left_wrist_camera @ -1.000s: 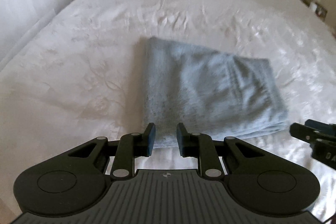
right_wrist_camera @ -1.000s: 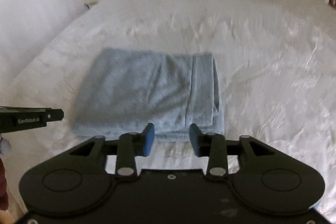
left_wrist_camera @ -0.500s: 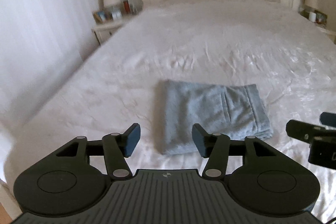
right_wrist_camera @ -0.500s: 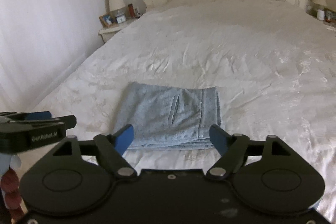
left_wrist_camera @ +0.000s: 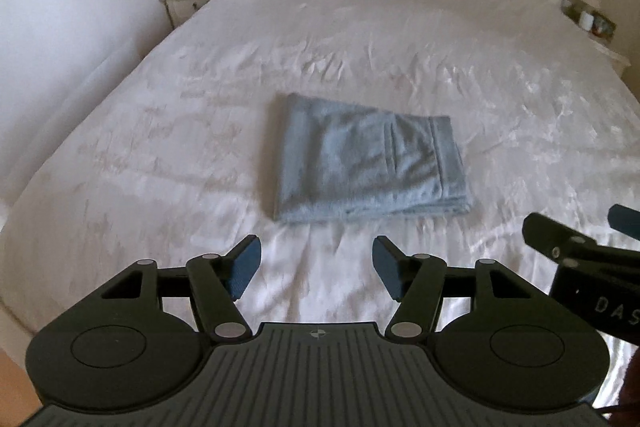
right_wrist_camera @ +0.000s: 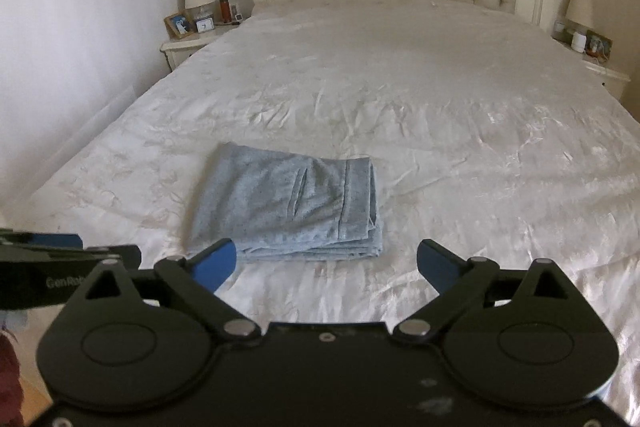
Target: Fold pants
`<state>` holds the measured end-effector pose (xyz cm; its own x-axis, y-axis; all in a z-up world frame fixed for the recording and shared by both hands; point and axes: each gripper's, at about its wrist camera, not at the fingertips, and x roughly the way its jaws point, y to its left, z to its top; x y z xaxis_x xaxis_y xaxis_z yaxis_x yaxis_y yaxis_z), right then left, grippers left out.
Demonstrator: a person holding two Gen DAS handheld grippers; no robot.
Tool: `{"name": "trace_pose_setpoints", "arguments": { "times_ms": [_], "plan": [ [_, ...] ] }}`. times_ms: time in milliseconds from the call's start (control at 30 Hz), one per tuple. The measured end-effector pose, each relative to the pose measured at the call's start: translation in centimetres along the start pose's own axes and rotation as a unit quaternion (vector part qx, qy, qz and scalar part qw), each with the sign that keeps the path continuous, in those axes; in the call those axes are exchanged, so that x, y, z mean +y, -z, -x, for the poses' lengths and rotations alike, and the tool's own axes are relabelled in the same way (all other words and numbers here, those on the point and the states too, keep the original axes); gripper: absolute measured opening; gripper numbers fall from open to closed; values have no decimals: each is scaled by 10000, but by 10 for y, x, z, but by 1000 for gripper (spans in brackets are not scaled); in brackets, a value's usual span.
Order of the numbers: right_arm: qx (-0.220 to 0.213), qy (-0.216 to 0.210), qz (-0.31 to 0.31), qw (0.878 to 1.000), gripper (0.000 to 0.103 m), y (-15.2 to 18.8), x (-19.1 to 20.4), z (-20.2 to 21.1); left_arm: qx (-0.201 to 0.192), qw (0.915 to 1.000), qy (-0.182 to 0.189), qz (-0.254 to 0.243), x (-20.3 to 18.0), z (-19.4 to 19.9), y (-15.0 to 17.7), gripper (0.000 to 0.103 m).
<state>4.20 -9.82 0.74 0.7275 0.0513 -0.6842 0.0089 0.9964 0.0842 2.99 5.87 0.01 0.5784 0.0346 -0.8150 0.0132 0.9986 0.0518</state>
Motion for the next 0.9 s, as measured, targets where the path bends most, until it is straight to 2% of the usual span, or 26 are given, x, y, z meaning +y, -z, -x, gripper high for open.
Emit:
{"name": "trace_pose_setpoints", "arguments": {
  "times_ms": [300,500,900],
  "plan": [
    [291,-168,-8,9994,100,14,0,15,301,9994,-60,157,-2,11,24,60],
    [460,-266,-107,9985,100,23,-3,19,344,9992,-102,197,-3,17,30,60],
    [503,-244,-137,9983,100,21,-8,25,426,9989,-72,183,-10,19,34,60]
  ]
}}
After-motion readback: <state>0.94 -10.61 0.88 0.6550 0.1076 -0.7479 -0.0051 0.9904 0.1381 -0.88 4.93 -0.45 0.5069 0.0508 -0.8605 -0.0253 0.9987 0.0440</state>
